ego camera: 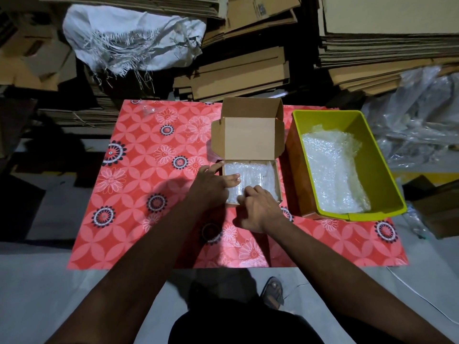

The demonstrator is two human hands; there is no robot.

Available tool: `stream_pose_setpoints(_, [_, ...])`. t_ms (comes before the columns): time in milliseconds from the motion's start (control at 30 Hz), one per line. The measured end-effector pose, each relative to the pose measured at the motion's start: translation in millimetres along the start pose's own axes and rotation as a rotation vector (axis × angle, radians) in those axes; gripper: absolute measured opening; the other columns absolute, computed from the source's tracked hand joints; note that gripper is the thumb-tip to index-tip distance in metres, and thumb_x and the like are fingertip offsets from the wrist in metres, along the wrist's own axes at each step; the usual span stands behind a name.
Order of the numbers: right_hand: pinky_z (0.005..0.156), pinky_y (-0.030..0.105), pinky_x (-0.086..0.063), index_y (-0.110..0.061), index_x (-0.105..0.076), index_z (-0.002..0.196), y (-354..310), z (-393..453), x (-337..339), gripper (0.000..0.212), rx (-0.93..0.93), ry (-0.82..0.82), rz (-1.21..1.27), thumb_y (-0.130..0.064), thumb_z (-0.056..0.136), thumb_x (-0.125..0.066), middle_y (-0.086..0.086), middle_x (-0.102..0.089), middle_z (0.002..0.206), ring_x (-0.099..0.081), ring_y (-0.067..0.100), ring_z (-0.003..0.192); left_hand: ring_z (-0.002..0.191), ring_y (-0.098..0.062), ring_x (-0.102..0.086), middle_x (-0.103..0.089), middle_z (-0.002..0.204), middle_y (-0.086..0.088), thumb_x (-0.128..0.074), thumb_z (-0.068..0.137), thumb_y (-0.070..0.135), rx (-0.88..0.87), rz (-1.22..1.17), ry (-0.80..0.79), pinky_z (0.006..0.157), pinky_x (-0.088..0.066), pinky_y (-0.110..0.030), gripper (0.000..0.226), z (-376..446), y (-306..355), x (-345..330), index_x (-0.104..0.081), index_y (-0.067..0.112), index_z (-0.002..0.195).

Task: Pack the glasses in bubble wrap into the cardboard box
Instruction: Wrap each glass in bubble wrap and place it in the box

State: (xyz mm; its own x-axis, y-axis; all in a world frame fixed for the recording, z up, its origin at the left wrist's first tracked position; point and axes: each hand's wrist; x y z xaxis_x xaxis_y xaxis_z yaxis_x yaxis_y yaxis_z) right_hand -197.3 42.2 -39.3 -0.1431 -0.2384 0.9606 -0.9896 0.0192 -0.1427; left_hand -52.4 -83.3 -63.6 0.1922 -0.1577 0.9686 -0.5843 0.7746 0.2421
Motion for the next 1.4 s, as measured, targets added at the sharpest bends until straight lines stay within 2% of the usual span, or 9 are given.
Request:
stream_pose_setpoints(133, [0.09,0.035,-0.048,-0.016,-0.067,0.123,11,-9,1,0.062,0.007,-0.047,0.192,-0.05,0.07,-0.073,0.007,-0.057,0.105,-0.057,0.028,0.1,0.143,-0.025,-0.04,-0.058,0.136,0.026,-0.054,0.078,0.054,0.088,-0.013,-0.008,0.105,-0.035,-0.051,0.046,-1,9,-9,-0.068,0.045,0.121])
stream_pose_setpoints(233, [0.098,0.023,-0.045,-0.017,-0.06,0.139,31,-16,16,0.061,-0.045,-0.124,0.433,-0.034,0.081,-0.071,0.007,-0.063,0.126,-0.06,0.021,0.116,0.143,-0.024,-0.038,-0.051,0.141,0.031,-0.07,0.077,0.053,0.146,0.035,-0.074,0.109,-0.031,-0.051,0.052,-2,11,-12,-0.06,0.049,0.128])
stream_pose_setpoints(333, [0.098,0.021,-0.042,-0.01,-0.071,0.122,52,-23,17,0.036,-0.095,0.09,0.382,-0.016,0.088,-0.066,0.01,-0.068,0.118,-0.064,0.026,0.113,0.141,-0.024,-0.041,-0.051,0.142,0.03,-0.073,0.079,0.051,0.178,0.047,-0.055,0.114,-0.025,-0.053,0.054,-3,16,-9,-0.058,0.049,0.13])
stream_pose_setpoints(500, [0.085,0.037,-0.054,-0.014,-0.073,0.105,60,-27,16,0.02,-0.046,0.063,0.187,-0.021,0.089,-0.063,0.008,-0.071,0.102,-0.066,0.028,0.1,0.141,-0.025,-0.041,-0.054,0.141,0.025,-0.073,0.081,0.049,0.182,0.067,-0.07,0.118,-0.017,-0.054,0.054,-3,21,-1,-0.058,0.047,0.133])
stream_pose_setpoints(667, [0.074,0.037,-0.049,-0.015,-0.064,0.084,44,-14,22,0.013,0.001,0.0,0.024,-0.028,0.084,-0.061,0.008,-0.069,0.088,-0.061,0.03,0.093,0.139,-0.026,-0.043,-0.058,0.139,0.021,-0.071,0.082,0.048,0.193,0.086,-0.096,0.118,-0.017,-0.054,0.053,-2,25,1,-0.057,0.047,0.134])
stream_pose_setpoints(867, [0.075,0.035,-0.047,-0.019,-0.062,0.086,44,-2,16,0.015,0.01,-0.026,-0.071,-0.033,0.09,-0.061,0.007,-0.069,0.093,-0.061,0.029,0.094,0.133,-0.027,-0.048,-0.061,0.135,0.022,-0.07,0.08,0.05,0.204,0.091,-0.09,0.116,-0.021,-0.053,0.053,-4,22,0,-0.058,0.049,0.131])
stream_pose_setpoints(1033, [0.082,0.029,-0.05,-0.017,-0.075,0.103,65,-2,20,0.021,-0.057,-0.071,0.212,-0.025,0.097,-0.057,0.004,-0.076,0.104,-0.069,0.023,0.098,0.132,-0.029,-0.048,-0.06,0.138,0.019,-0.068,0.082,0.044,0.194,-0.036,-0.048,0.113,-0.028,-0.05,0.047,-4,22,-3,-0.063,0.043,0.129])
stream_pose_setpoints(1233, [0.066,0.007,-0.042,-0.016,-0.075,0.1,74,1,21,0.021,-0.176,-0.029,0.39,-0.003,0.084,-0.07,0.001,-0.075,0.095,-0.071,0.015,0.084,0.106,-0.017,-0.055,-0.075,0.103,0.015,-0.083,0.073,0.037,0.203,-0.264,0.142,0.095,-0.028,-0.035,0.019,-7,27,-4,-0.079,0.036,0.092])
stream_pose_setpoints(1400, [0.078,0.027,-0.057,-0.016,-0.077,0.075,73,9,30,0.011,-0.149,-0.027,0.424,-0.007,0.081,-0.074,-0.004,-0.076,0.086,-0.069,0.007,0.076,0.091,-0.014,-0.06,-0.076,0.084,0.011,-0.083,0.074,0.031,0.176,-0.352,0.042,0.093,-0.034,-0.036,0.008,-7,31,0,-0.081,0.031,0.082])
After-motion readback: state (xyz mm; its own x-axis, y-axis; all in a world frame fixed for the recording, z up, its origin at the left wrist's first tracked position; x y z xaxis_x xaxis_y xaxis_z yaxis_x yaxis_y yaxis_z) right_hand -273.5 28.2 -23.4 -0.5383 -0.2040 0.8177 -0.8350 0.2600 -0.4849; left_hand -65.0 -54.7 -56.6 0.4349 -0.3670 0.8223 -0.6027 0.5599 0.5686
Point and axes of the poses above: each hand's wrist, its own z-axis towards the middle knuckle, its own x-axis out of the back of the hand, y = z × x
